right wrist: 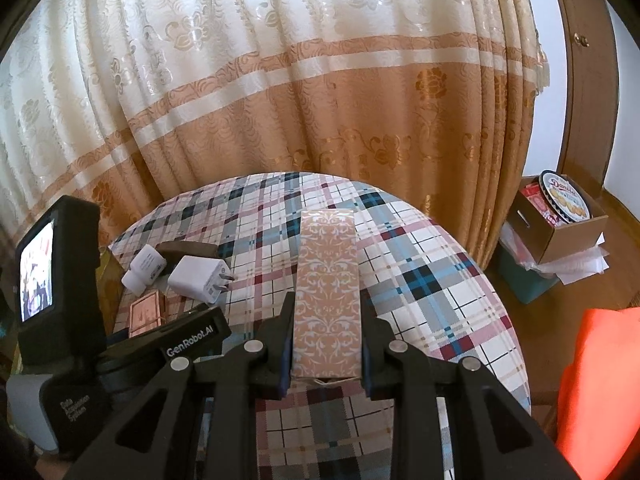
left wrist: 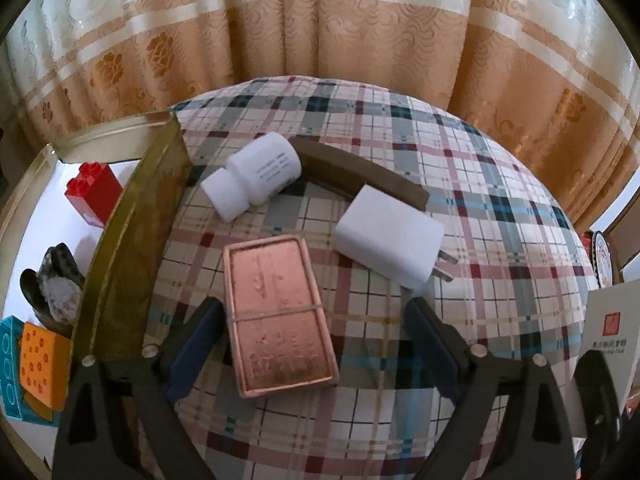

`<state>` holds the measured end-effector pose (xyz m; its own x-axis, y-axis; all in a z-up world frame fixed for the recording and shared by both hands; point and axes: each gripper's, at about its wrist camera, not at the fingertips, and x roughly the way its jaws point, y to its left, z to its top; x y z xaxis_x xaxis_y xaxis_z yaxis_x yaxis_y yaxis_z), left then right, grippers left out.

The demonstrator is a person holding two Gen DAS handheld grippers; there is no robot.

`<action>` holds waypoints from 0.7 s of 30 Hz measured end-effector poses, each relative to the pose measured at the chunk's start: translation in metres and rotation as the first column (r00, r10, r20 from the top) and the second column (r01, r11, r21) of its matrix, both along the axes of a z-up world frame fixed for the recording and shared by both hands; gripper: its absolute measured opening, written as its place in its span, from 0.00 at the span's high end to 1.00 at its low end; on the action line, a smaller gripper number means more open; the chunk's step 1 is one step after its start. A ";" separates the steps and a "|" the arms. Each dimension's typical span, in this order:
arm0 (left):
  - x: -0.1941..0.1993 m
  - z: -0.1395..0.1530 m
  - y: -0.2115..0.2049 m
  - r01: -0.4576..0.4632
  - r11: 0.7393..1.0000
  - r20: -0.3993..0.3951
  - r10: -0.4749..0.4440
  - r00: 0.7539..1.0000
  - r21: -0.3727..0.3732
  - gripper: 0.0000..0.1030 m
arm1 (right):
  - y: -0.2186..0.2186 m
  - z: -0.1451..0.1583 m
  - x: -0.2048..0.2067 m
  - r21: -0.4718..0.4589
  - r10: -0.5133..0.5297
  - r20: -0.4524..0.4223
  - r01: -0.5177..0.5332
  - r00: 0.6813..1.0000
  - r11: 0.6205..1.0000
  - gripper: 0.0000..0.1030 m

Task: Organize rigid objects
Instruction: 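Close the left tool on the copper plate while the right tool holds the pink box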

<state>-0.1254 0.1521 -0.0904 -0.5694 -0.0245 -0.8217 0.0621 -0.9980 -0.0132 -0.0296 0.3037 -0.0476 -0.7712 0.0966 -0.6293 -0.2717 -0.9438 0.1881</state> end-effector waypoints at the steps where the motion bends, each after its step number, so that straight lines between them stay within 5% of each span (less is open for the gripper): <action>1: 0.001 -0.001 0.000 0.005 1.000 -0.012 -0.005 1.000 0.000 0.08 | 0.000 0.000 -0.001 -0.003 -0.001 0.002 0.001 1.000 1.000 0.73; 5: 0.003 -0.002 -0.001 0.025 1.000 -0.041 -0.024 0.999 0.009 0.10 | 0.001 -0.002 -0.004 -0.015 -0.005 0.018 0.006 1.000 1.000 0.73; 14: 0.007 0.003 -0.007 0.052 0.999 -0.076 -0.052 0.996 0.002 0.54 | 0.001 -0.003 -0.004 -0.013 -0.023 0.026 0.023 0.999 1.000 0.73; 21: 0.026 0.005 -0.004 0.120 0.992 -0.078 -0.122 0.989 -0.026 0.56 | 0.004 -0.004 -0.003 -0.014 -0.049 0.033 0.050 0.998 0.999 0.73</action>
<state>-0.0997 0.1484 -0.0851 -0.6328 0.0311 -0.7737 -0.0593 -0.9982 0.0083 -0.0323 0.3081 -0.0516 -0.7449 0.1243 -0.6555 -0.3240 -0.9262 0.1927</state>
